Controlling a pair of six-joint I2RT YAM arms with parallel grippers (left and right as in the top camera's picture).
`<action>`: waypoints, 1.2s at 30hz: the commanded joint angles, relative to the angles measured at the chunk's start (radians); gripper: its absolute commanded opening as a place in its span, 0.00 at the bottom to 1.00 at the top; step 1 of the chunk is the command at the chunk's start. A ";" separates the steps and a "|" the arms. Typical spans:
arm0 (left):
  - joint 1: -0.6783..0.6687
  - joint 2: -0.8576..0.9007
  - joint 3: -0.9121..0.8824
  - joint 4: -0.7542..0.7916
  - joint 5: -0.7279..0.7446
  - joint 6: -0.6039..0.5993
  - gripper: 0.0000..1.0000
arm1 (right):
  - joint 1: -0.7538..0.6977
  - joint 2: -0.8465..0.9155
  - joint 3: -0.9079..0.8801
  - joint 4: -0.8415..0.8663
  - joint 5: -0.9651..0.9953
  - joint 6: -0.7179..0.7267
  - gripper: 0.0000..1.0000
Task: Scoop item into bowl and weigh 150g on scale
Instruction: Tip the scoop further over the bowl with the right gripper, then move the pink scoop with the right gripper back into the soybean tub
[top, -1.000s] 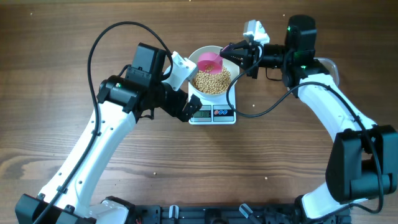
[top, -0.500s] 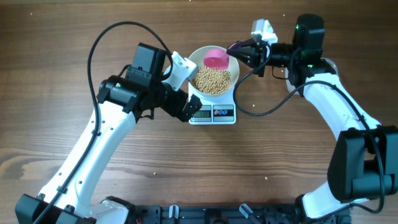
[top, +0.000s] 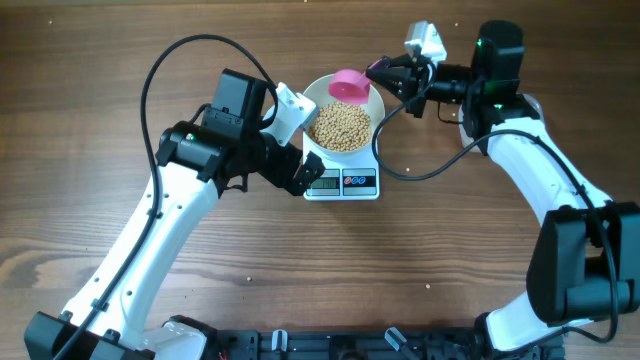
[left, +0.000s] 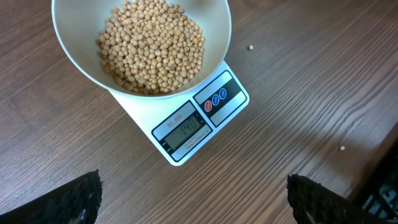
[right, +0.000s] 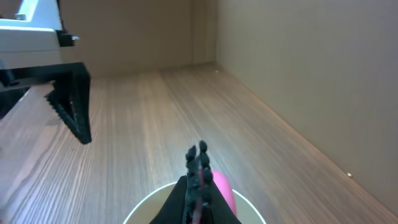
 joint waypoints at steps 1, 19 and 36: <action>-0.001 -0.004 0.011 0.001 0.015 0.016 1.00 | 0.005 -0.022 0.010 0.003 0.067 0.021 0.04; -0.001 -0.004 0.011 0.002 0.015 0.016 1.00 | -0.158 -0.023 0.010 0.190 0.109 0.865 0.04; -0.001 -0.004 0.011 0.001 0.015 0.016 1.00 | -0.404 -0.269 0.093 -0.611 0.827 0.744 0.04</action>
